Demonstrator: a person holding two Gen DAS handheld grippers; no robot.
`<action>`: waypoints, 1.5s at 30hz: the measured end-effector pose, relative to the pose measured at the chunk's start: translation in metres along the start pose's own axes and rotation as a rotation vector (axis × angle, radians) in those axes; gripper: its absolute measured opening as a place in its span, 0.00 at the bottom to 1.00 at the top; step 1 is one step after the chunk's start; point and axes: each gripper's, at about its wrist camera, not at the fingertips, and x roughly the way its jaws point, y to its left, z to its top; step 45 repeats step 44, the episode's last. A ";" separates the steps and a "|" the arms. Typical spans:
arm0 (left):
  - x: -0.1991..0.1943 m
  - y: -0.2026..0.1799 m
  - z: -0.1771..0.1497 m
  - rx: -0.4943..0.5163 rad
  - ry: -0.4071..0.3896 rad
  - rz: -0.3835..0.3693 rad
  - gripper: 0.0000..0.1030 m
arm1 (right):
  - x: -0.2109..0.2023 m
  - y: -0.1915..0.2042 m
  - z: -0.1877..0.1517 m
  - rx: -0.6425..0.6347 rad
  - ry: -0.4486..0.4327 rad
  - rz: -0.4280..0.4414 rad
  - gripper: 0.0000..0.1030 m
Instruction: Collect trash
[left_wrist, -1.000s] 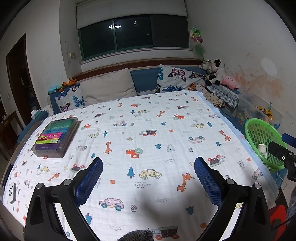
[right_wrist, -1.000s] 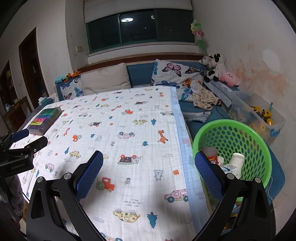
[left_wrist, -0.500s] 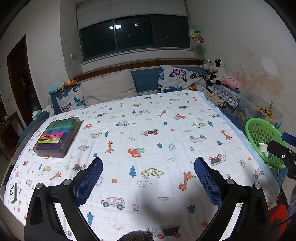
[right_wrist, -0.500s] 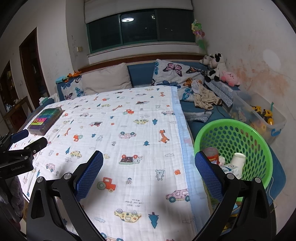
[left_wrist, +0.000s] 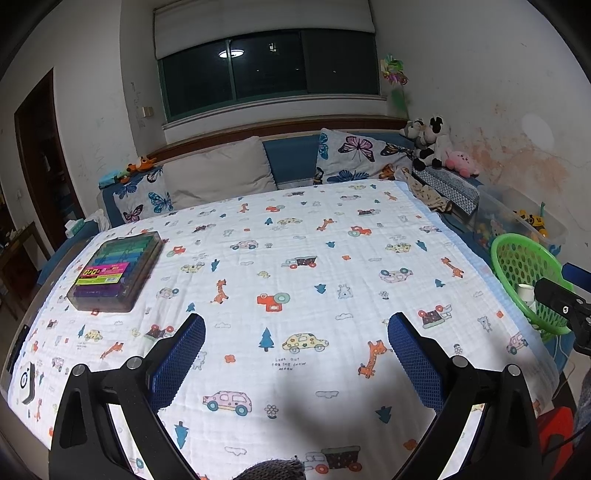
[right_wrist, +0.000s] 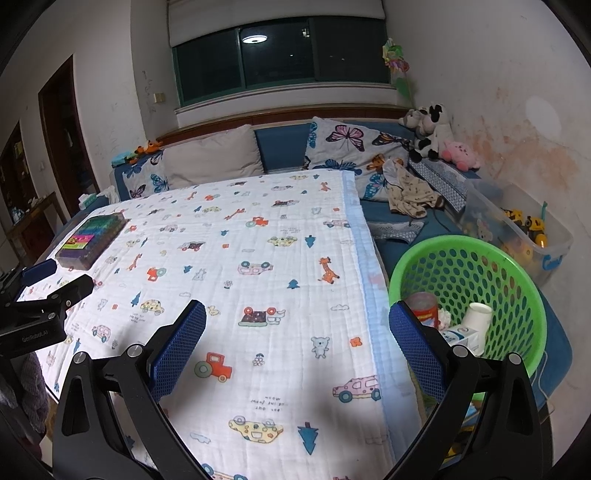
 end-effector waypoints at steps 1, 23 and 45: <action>0.000 0.001 0.000 -0.001 0.000 0.000 0.93 | 0.001 0.000 0.000 0.001 0.000 0.000 0.96; -0.001 0.005 -0.001 -0.003 -0.004 0.005 0.93 | 0.003 0.000 -0.002 0.002 0.001 0.005 0.96; 0.003 0.000 0.000 -0.024 0.000 0.034 0.93 | 0.009 0.003 -0.006 0.002 0.006 0.020 0.96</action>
